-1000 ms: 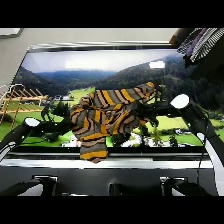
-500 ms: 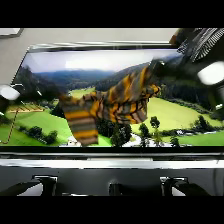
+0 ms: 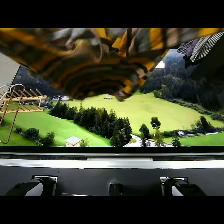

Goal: Fold the clothes and pants, and hang the long-sleeved shirts on hangers.

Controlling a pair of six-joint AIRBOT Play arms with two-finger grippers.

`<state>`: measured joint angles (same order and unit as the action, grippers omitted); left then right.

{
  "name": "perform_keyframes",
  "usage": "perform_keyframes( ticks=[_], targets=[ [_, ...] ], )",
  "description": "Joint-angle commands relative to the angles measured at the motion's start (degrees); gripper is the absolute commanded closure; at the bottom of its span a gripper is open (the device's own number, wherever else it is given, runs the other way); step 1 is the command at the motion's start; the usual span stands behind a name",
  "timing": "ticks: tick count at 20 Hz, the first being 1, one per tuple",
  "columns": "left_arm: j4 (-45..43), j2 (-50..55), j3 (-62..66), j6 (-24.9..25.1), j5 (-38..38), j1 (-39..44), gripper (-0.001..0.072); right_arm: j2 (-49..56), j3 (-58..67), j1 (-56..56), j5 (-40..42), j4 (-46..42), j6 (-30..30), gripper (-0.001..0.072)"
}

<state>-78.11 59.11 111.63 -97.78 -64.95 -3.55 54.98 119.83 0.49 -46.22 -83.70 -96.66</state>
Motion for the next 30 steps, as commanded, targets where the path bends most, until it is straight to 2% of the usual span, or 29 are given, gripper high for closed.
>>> perform_keyframes(
  ticks=[1,4,7,11,13,17,20,22,25,26,28,29,30],
  targets=[
    [-7.15,-7.89,3.1,-3.52,-2.82,-0.07,0.0687,-8.31,1.79,-0.17,0.72,-8.17,-2.4,0.0684],
    [-9.64,-12.57,3.08,-6.8,-3.45,-0.07,0.0687,-11.93,1.79,-0.17,-1.49,-8.55,-2.43,0.0684],
    [-7.8,-12.98,2.32,-6.84,-6.1,-0.04,0.0687,-11.47,1.75,-0.17,-10.6,-9.81,-2.36,0.0684],
    [-2.19,-7.58,-4.52,-6.12,-7.06,-0.02,0.0687,-6.75,-3.93,-0.17,-21.49,-14.88,-2.4,0.0684],
    [-0.59,-1.51,-8.09,-4.85,-6.84,1.11,0.0687,-3.74,-10.05,-0.17,-24.17,-17.99,-2.99,0.0684],
    [-0.57,16.96,-10.34,-3.74,1.11,6.58,0.0687,5.31,-23.76,-0.17,-18.71,-24.22,-14.43,0.0684],
    [-0.46,31.54,-10.34,-3.89,8.81,9.62,0.0687,17.05,-27.26,-0.17,-13.38,-26.99,-23.54,0.0684],
    [1.14,39.08,-10.34,-6.36,8.74,10.86,0.0685,24.81,-27.26,-0.17,-13.11,-26.18,-26.29,0.0684],
    [6.25,46.36,-10.34,-7.28,2.84,11.58,0.0658,33.97,-27.26,-0.17,-16.17,-20.22,-25.03,0.0679],
    [7.39,47.41,-10.34,-7.26,0.74,11.5,0.0517,35.47,-27.26,-0.17,-17.38,-17.79,-22.95,0.0653],
    [7.41,47.06,-10.32,-6.88,-2.14,10.58,0.0056,35.93,-27.23,-0.17,-19.37,-14.21,-16.68,0.0398],
    [7.41,45.94,-10.29,-6.36,-3.74,9.38,0.0017,35.08,-27.23,-0.2,-20.87,-14.12,-12.83,0.0353],
    [7.41,44.44,-10.32,-6.36,-5.2,7.85,0.0017,33.9,-27.21,-0.81,-22.99,-14.78,-10.05,0.0323]
  ],
)
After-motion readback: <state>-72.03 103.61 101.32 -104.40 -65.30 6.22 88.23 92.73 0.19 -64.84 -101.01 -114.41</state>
